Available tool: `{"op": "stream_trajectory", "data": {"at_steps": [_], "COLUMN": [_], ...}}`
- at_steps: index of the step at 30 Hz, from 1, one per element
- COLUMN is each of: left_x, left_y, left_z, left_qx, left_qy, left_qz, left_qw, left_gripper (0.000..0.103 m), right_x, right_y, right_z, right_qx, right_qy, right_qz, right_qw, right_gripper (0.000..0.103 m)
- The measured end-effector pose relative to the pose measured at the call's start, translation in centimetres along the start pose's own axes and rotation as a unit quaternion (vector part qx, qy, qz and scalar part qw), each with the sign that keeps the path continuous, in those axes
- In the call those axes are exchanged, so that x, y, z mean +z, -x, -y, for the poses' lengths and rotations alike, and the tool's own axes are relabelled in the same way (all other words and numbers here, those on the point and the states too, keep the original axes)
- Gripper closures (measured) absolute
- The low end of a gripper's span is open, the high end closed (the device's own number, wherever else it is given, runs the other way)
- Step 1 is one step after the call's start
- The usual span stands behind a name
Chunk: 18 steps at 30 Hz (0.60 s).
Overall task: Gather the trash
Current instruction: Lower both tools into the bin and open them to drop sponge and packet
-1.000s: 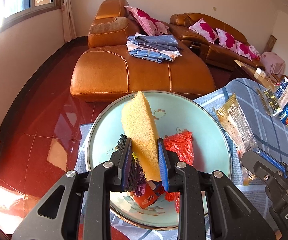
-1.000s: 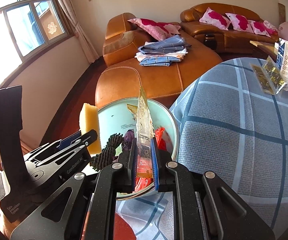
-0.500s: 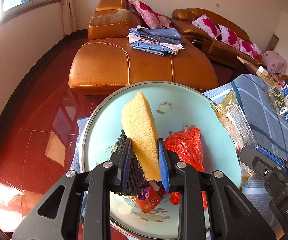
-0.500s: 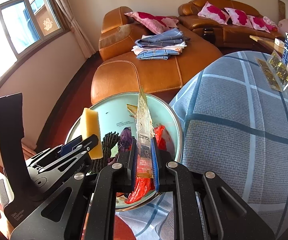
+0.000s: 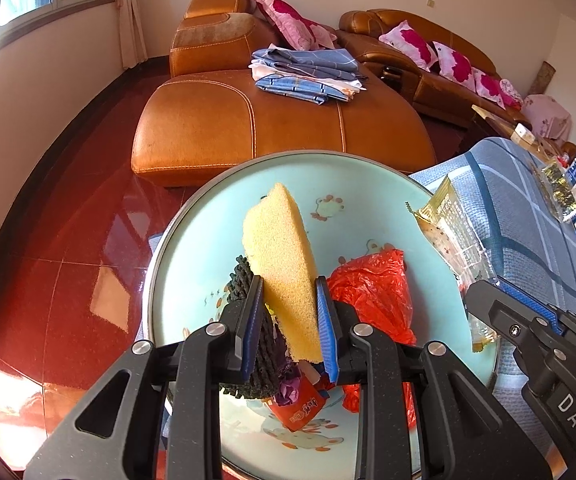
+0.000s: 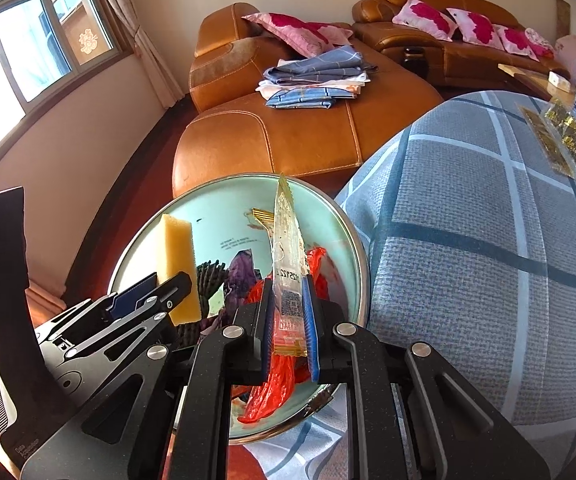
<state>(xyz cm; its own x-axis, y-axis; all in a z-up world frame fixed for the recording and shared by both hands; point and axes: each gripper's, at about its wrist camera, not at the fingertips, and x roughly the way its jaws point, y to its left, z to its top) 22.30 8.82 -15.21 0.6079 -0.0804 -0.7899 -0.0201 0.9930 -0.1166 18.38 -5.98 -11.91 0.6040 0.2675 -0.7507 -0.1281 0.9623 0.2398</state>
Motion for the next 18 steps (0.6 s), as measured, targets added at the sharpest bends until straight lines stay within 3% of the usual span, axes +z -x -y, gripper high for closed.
{"op": "stream_trajectory", "data": {"at_steps": [18], "left_x": [-0.06], "left_y": [-0.46], "left_z": [0.32], "left_qx": [-0.009], "left_qy": [-0.008], "left_qz": [-0.007], "left_qw": [0.9999], "left_gripper": [0.076], "right_x": [-0.10], "right_y": [0.10], "right_z": [0.51], "right_qx": [0.015], "right_qy": [-0.001], "right_qz": [0.009], "right_qw": [1.000], "right_gripper": [0.082]}}
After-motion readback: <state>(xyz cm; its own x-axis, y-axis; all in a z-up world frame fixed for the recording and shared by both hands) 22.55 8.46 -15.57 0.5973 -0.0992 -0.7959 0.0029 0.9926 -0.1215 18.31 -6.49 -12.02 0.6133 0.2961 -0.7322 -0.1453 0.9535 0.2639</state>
